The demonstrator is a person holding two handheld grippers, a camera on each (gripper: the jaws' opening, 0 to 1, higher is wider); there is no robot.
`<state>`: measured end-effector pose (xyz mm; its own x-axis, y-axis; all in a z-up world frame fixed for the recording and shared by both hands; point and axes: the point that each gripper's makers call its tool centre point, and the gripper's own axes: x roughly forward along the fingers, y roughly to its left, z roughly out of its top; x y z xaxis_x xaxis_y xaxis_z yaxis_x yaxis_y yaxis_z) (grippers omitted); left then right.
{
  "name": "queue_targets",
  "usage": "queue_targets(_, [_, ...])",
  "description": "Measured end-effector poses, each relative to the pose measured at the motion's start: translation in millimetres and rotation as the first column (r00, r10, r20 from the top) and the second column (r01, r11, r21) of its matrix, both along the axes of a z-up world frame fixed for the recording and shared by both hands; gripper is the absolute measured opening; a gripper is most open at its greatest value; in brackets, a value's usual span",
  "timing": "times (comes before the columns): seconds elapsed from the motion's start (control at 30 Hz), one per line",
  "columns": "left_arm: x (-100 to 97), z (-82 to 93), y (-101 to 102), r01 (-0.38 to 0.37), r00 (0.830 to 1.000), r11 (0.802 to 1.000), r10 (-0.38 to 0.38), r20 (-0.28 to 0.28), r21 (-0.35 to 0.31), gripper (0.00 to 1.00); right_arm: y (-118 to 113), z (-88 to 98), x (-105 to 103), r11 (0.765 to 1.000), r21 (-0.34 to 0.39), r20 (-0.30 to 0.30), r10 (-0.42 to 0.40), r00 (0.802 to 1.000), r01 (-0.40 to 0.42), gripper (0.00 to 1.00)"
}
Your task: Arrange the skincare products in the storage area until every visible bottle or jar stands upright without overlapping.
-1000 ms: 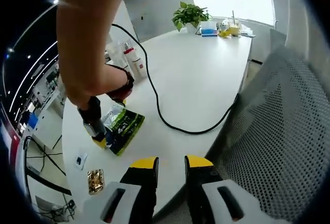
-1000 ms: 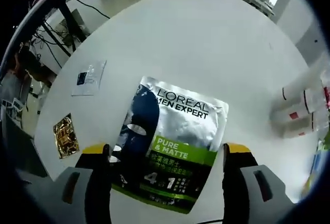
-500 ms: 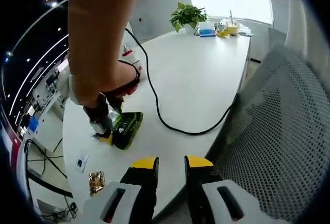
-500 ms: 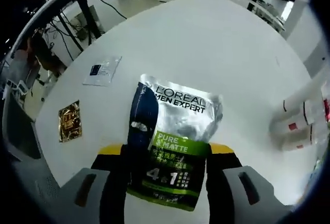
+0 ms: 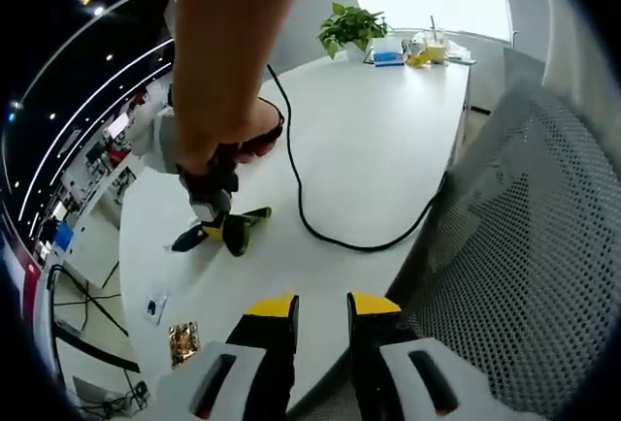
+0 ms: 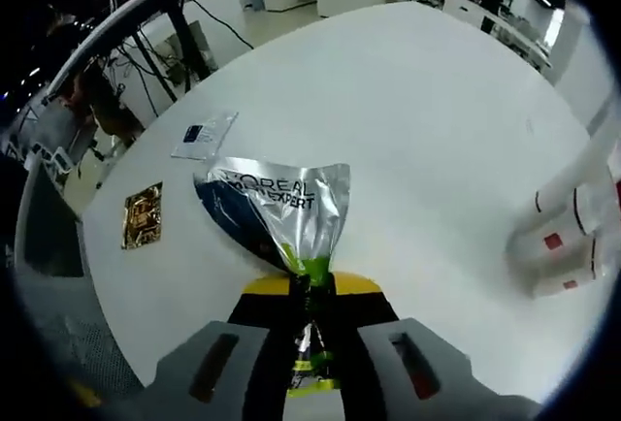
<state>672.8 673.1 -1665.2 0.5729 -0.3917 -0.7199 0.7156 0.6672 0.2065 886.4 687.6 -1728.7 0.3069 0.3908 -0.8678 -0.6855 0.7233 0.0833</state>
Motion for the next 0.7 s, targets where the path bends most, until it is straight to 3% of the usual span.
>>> queue_targets(0.2, [-2.0,-2.6,-2,0.012,1.000,1.000,-0.012,-0.016,0.004,0.20,-1,4.7,-4,0.999,0.025,0.001,0.021,1.000,-0.021,0.02])
queue_targets(0.27, [-2.6,-2.7,-2,0.016,1.000,1.000,-0.016,-0.018,0.004,0.20,0,8.8,-4,0.997,0.075,0.008,0.006,1.000,-0.007,0.02])
queue_targets(0.4, [-4.7,-3.4,-4,0.026,0.999,1.000,-0.026,-0.029,0.000,0.20,11,35.6,-27,0.985,0.165,0.061,0.046,0.997,-0.056,0.02])
queue_targets(0.47, [-5.7,-3.9,-4,0.034,0.999,0.999,-0.034,-0.031,0.003,0.20,6,34.4,-19,0.981,0.171,0.106,0.079,0.991,-0.096,0.02])
queue_targets(0.7, [-11.4,-10.3,-8,0.060,0.996,0.998,-0.059,-0.069,0.017,0.20,-3,75.6,-65,0.950,0.271,0.192,0.102,0.976,-0.153,0.02])
